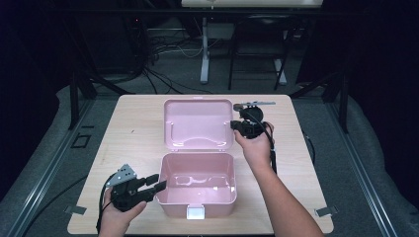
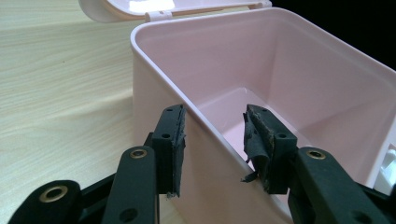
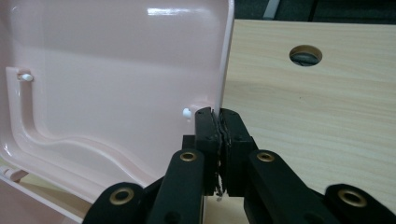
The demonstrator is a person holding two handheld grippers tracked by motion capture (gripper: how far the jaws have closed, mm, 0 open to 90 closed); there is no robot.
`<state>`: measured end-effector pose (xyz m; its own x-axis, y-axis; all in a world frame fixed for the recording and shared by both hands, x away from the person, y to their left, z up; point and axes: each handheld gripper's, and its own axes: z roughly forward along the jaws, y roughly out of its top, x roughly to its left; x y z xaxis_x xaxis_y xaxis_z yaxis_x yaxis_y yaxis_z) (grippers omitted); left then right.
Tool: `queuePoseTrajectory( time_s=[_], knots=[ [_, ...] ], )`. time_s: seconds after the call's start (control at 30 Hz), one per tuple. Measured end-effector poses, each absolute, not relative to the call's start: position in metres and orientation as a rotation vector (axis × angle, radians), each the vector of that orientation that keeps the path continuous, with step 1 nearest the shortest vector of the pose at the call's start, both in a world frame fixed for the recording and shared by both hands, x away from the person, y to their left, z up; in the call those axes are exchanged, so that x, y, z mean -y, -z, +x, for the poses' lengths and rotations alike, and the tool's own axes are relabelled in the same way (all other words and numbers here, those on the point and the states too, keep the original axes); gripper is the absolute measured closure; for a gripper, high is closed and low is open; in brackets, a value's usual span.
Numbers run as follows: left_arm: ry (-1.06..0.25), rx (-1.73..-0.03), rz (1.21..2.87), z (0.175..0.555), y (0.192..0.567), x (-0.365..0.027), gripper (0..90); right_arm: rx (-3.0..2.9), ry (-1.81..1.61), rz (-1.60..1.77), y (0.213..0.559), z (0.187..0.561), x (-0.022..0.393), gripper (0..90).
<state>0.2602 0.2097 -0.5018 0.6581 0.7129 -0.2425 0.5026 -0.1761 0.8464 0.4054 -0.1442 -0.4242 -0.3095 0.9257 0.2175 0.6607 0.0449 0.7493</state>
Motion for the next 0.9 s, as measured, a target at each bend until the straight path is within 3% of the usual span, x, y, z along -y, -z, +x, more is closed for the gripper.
queuePoseTrajectory(
  time_s=[0.9],
  knots=[
    [-0.249,-0.966,1.836,0.262,0.502,-0.209,57.4,-2.166,-1.047,1.796,0.427,0.440,0.150,86.7]
  ],
)
